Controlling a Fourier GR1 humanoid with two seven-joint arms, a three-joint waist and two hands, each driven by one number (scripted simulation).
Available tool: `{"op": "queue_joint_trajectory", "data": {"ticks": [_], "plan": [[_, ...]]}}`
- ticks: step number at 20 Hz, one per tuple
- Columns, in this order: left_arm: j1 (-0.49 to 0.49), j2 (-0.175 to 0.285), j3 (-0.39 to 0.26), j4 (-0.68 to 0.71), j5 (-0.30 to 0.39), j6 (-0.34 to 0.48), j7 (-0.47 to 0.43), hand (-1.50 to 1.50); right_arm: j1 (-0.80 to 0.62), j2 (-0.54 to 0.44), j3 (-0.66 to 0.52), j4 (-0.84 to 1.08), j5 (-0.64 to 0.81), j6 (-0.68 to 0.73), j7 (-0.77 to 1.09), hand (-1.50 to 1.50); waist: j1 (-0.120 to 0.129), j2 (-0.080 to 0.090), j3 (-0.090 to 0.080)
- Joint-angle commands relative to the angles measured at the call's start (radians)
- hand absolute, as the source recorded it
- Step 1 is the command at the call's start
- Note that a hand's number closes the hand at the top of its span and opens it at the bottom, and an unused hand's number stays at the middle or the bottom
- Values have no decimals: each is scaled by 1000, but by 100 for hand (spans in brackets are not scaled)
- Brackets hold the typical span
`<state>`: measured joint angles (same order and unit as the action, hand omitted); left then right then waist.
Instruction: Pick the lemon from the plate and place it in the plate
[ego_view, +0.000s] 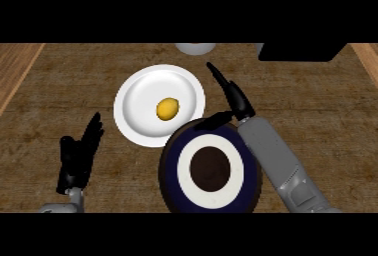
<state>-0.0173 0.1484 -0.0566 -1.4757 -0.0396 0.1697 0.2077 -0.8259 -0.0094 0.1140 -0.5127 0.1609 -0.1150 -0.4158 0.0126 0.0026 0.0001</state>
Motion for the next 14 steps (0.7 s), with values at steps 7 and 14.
{"op": "queue_joint_trajectory", "data": {"ticks": [7, 14], "plan": [[-37, -2, 26, 4, -11, -26, 42, 0, -27, -45, -62, 94, 54, -19, -26, -150, -1, 1, 0], [-31, -13, 39, -12, -22, -21, 35, 0, 17, -102, -96, 123, 73, -18, -98, -150, 0, 2, 0]]}}
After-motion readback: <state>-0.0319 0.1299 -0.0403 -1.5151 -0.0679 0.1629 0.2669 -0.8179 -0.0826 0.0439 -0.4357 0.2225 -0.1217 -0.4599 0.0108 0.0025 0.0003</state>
